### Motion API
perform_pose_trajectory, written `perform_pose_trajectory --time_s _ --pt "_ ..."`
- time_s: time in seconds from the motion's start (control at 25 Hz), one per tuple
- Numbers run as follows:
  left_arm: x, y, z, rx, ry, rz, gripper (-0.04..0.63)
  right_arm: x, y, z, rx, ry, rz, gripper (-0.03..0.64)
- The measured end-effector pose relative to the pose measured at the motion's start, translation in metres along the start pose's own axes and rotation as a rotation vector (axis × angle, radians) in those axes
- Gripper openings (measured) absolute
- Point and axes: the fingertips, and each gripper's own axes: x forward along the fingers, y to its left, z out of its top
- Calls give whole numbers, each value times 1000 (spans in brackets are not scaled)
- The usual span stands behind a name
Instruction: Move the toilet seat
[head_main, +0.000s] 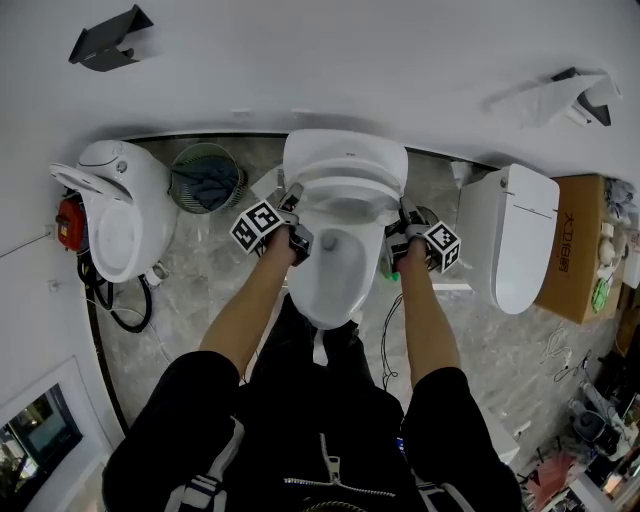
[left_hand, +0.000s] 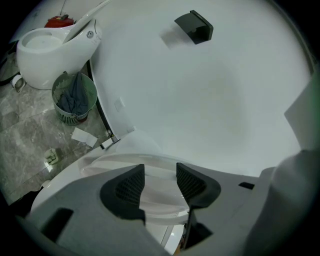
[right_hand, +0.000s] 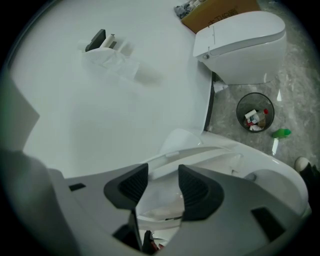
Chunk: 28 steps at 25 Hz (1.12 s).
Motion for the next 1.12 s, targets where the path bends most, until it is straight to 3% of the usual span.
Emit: perform_pose_trajectory --time_s 0.56,0.76,0.84,0.92,1.0,1.12 --pt "22 -3 13 -4 34 13 207 23 7 9 14 -23 -44 196" --pt "21 -5 11 5 56 -27 207 19 6 10 33 -38 -11 195" --pt "17 -6 10 75 75 -41 190 11 8 8 1 -60 9 185" --pt "10 -6 8 230 106 -31 173 0 9 5 -73 -69 13 169" --pt "-1 -7 6 424 118 -13 166 -13 13 0 -213 -57 0 145" --pt "-18 -19 0 664 99 -20 96 -37 24 -10 -462 -12 -12 82"
